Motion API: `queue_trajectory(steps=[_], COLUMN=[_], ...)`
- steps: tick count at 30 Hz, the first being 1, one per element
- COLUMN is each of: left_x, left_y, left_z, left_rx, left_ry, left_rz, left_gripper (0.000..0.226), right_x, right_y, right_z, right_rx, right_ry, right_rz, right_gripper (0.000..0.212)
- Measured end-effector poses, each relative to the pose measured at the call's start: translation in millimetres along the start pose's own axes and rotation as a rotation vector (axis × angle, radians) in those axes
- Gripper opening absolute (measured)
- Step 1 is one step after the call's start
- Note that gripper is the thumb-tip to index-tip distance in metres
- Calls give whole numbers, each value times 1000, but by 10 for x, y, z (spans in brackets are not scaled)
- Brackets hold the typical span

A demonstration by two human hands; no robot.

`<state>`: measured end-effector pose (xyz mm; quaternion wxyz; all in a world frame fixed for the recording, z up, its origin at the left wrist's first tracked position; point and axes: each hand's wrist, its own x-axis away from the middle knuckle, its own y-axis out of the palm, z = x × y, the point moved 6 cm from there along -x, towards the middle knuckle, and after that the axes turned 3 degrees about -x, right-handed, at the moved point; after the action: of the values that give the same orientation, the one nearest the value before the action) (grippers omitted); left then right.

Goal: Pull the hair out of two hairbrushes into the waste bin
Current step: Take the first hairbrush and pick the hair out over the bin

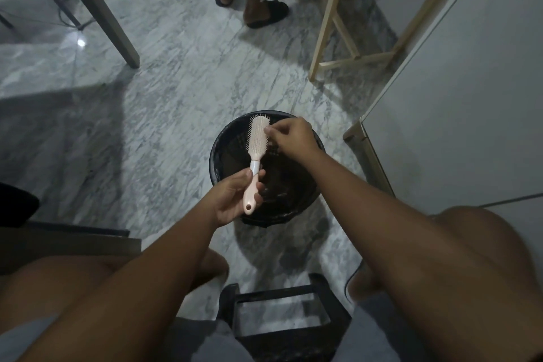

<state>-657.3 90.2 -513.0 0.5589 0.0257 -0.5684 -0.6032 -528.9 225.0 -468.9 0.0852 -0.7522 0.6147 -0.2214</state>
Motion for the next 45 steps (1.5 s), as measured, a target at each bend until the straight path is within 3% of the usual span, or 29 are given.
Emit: queue_trajectory(steps=[3,6,9,18,21,32,39,45], left_x=[45,51,-2,-115,-171,-511,-268,116], left_y=[39,56,14,-277,-346,-435,408,1968], left_z=[42,35,20,-113,-186,-152,330,935], left_rx=[4,-5,-61,-359,-406,-406,-481,-632], left_ry=[-22,-27,-19,-112,-138,-196,-187,-119], left_rz=[-95,-62,72,413,517,612,572,443], left_gripper=[47,38,27,31,27,28,30,15], right_x=[-72,-112,-2,349,393,213,143,265], right_y=[-95,-153,-52,401,429,469,-226,-1427], right_z=[29,161,217,707,811,1031,285,-960], right_rx=[-87,14,324,832,862,854,819,770], right_ry=[80,140,87,-24,-7,72,47,36], right_rz=[106,193,74,-257,-280,-361,-256,-66], right_gripper=[20,22,34,67,69,78,75,73])
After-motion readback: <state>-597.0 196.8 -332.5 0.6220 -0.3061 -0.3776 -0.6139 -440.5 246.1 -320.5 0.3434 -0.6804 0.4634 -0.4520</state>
